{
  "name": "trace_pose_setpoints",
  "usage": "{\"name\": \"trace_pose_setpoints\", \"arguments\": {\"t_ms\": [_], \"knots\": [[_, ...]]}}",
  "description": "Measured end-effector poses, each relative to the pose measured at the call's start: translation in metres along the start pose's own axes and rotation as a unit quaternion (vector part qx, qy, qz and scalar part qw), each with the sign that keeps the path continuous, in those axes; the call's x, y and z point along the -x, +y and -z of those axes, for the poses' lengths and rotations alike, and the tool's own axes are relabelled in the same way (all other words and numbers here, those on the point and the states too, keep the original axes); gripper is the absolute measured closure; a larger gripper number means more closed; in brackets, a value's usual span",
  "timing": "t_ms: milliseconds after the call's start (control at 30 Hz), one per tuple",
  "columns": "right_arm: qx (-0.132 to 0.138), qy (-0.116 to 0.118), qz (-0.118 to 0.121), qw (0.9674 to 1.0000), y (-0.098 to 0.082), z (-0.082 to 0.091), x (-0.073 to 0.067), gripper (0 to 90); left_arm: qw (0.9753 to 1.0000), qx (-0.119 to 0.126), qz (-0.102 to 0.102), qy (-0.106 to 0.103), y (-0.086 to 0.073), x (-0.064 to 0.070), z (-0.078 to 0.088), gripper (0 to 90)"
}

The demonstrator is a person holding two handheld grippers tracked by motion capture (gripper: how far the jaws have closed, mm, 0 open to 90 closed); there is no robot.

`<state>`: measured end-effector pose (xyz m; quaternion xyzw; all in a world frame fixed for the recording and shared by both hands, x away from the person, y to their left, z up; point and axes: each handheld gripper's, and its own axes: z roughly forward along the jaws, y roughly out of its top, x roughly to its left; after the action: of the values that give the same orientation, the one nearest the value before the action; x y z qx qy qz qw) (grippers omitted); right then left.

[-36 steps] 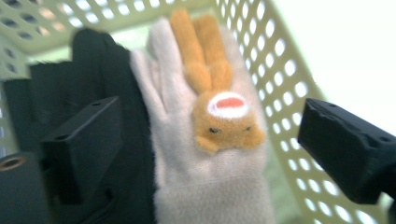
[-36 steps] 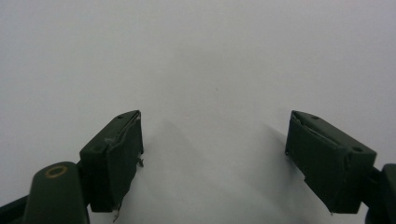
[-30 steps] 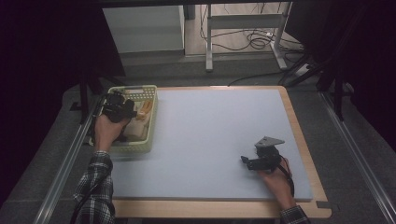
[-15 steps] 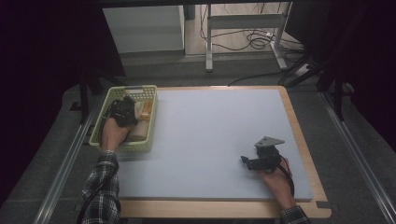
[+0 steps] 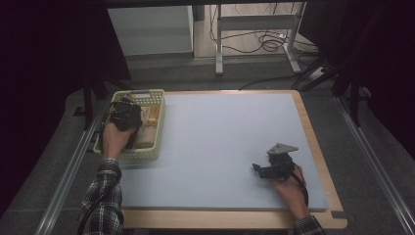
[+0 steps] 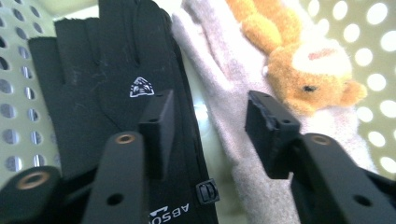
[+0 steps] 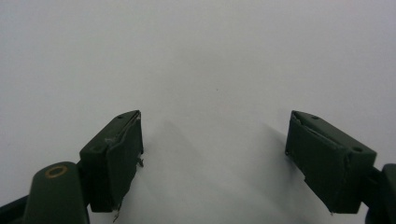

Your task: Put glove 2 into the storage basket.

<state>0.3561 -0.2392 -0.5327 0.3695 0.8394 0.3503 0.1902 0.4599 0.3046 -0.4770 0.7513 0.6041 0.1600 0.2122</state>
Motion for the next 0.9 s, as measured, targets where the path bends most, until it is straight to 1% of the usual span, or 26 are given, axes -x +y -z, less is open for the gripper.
{"name": "trace_pose_setpoints", "arguments": {"t_ms": [167,267,433,500,667,733,833,900], "knots": [[0.0,0.0,0.0,1.0,0.0,0.0,0.0,18.7,0.9995,0.026,0.011,-0.016,-0.004,-0.004,0.005,40.9],[0.0,0.0,0.0,1.0,0.0,0.0,0.0,18.7,0.999,0.036,0.017,-0.023,-0.007,-0.006,0.008,34.6],[0.0,0.0,0.0,1.0,0.0,0.0,0.0,18.7,0.9975,0.053,0.027,-0.038,-0.013,-0.009,0.013,28.1],[0.0,0.0,0.0,1.0,0.0,0.0,0.0,18.7,0.9971,0.059,0.026,-0.039,-0.015,-0.01,0.015,25.4],[-0.001,-0.001,0.001,1.0,0.0,0.0,0.0,18.6,0.9957,0.073,0.028,-0.051,-0.022,-0.012,0.02,20.8],[-0.001,-0.001,0.001,1.0,0.0,0.0,0.0,18.5,0.9953,0.076,0.025,-0.053,-0.024,-0.014,0.021,18.9],[-0.001,-0.001,0.0,1.0,0.0,0.0,0.0,18.5,0.9941,0.085,0.03,-0.06,-0.028,-0.015,0.024,17.0],[-0.001,-0.001,0.001,1.0,0.0,0.0,0.0,18.5,0.9934,0.091,0.029,-0.063,-0.031,-0.017,0.026,15.8]]}}
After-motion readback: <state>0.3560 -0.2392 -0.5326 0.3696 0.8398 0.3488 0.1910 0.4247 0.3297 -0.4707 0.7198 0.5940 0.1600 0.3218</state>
